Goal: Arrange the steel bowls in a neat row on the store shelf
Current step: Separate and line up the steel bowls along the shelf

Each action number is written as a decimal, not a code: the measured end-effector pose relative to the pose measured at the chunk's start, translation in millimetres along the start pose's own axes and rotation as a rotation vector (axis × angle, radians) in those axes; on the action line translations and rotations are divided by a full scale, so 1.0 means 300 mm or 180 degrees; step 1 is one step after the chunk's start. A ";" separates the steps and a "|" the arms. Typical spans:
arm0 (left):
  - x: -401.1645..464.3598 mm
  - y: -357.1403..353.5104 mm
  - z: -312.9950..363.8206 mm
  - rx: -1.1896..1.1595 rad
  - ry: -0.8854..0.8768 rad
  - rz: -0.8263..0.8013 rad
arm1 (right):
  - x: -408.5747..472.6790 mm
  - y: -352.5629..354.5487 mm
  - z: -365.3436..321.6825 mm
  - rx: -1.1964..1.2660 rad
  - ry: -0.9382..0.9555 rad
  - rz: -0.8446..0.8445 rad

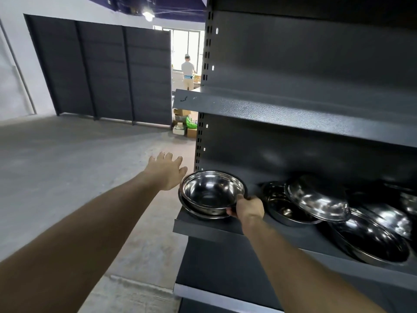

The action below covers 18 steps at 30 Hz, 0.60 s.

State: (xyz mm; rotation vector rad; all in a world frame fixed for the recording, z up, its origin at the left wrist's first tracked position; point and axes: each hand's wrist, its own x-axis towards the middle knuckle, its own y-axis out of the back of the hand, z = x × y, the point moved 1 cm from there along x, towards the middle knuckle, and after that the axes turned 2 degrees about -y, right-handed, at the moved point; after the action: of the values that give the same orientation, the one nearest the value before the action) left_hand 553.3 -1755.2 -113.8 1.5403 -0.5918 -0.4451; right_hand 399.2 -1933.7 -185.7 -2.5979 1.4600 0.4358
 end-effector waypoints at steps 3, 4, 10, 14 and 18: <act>-0.003 -0.010 -0.003 -0.0011 0.0000 -0.0019 | 0.001 0.007 0.004 0.0040 -0.0001 0.0074; -0.004 -0.014 -0.002 -0.0018 -0.0002 -0.0028 | 0.002 0.008 0.004 0.0046 0.0012 0.0092; 0.006 -0.033 0.036 -0.0119 -0.0133 -0.0093 | 0.026 0.035 0.011 -0.0517 0.0197 0.0246; 0.026 -0.051 0.078 -0.0157 -0.0295 -0.0102 | 0.032 0.080 0.011 -0.1269 0.0515 0.0567; 0.063 -0.062 0.147 -0.0251 -0.0544 -0.0079 | 0.039 0.145 -0.007 -0.1479 0.0575 0.0776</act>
State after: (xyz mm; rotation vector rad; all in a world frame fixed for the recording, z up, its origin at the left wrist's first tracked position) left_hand 543.1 -1801.6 -133.5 1.4446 -0.6798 -0.6165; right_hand 368.3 -1966.5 -186.3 -2.8744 1.9523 0.6519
